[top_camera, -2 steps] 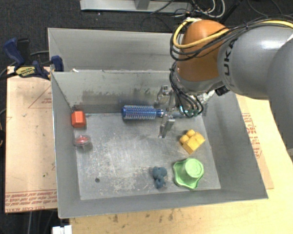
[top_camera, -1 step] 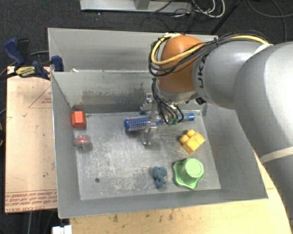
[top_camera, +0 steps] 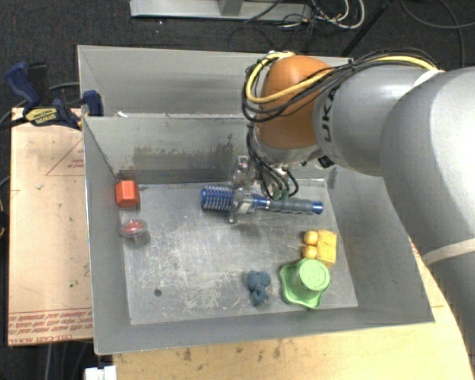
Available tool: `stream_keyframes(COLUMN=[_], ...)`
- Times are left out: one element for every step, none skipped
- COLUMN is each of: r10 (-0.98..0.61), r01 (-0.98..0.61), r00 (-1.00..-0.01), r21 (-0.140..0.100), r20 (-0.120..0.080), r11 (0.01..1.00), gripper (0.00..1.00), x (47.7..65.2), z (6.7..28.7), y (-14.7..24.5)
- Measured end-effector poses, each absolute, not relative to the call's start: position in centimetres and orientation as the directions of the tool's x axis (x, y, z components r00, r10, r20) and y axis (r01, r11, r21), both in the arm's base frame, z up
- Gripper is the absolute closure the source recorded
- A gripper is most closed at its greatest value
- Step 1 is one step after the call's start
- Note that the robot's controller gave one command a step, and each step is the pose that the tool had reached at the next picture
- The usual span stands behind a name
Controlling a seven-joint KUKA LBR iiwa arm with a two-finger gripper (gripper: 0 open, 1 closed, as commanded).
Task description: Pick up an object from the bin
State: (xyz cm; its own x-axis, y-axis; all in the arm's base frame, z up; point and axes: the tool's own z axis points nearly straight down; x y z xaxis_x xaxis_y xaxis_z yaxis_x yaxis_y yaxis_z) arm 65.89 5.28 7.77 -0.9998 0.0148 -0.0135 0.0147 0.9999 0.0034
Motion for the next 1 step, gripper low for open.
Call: stream_keyframes(r10=[-0.334], r01=[-0.334], r00=[-0.943], r21=[-0.001], r20=[-0.009], r11=[0.943], gripper=[1.00], x=[64.57], z=[27.89], y=[4.80])
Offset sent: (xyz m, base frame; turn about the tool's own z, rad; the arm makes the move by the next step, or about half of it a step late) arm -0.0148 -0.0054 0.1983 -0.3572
